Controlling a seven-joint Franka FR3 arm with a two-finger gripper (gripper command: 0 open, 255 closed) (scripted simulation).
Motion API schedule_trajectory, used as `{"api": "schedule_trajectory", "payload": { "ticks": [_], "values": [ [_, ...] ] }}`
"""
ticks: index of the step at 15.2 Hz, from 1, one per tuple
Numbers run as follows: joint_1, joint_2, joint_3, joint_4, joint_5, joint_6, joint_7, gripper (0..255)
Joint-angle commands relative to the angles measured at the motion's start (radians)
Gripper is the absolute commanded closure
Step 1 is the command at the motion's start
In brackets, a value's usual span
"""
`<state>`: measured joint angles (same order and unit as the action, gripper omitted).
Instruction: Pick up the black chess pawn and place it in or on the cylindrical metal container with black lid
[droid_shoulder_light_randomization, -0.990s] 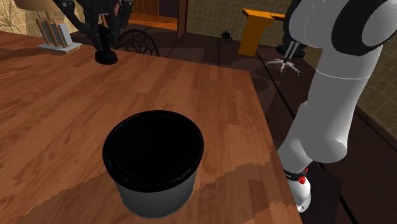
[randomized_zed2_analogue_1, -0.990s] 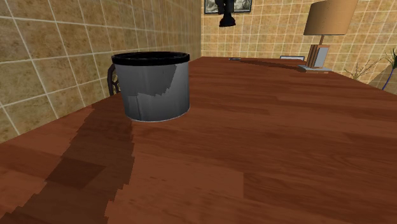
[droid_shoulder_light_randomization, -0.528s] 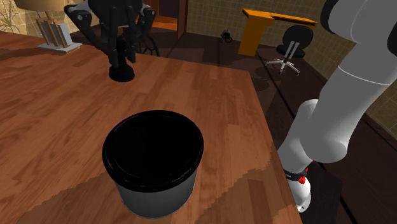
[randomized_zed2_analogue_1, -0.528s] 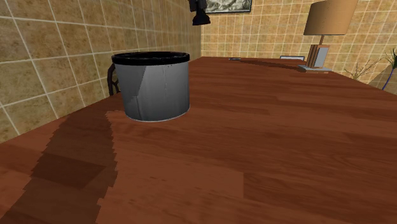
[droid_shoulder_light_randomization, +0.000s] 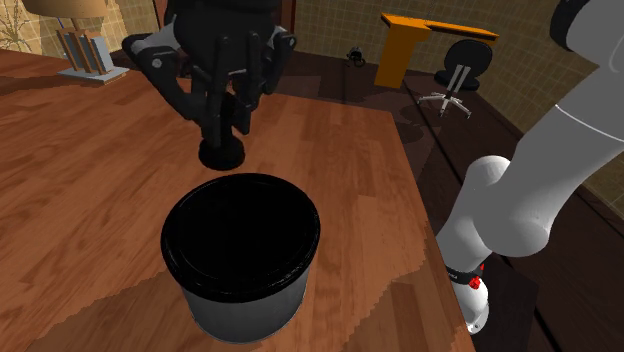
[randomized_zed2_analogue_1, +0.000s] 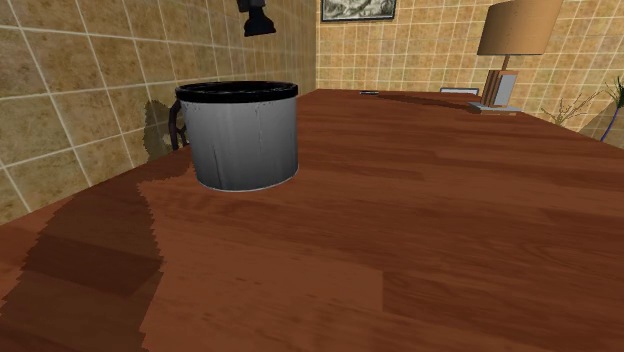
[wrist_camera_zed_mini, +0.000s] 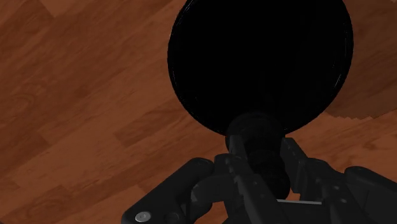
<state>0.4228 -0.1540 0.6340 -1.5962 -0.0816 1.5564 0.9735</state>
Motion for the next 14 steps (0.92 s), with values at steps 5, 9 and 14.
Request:
{"api": "schedule_trajectory", "payload": {
  "ticks": [5, 9, 14],
  "values": [
    [0.023, -0.071, 0.012, -0.094, 0.041, 0.033, 0.034, 255],
    [0.027, -0.090, 0.007, -0.166, 0.052, 0.088, 0.033, 255],
    [0.031, -0.108, 0.004, -0.250, 0.062, 0.157, 0.034, 255]
  ]
}}
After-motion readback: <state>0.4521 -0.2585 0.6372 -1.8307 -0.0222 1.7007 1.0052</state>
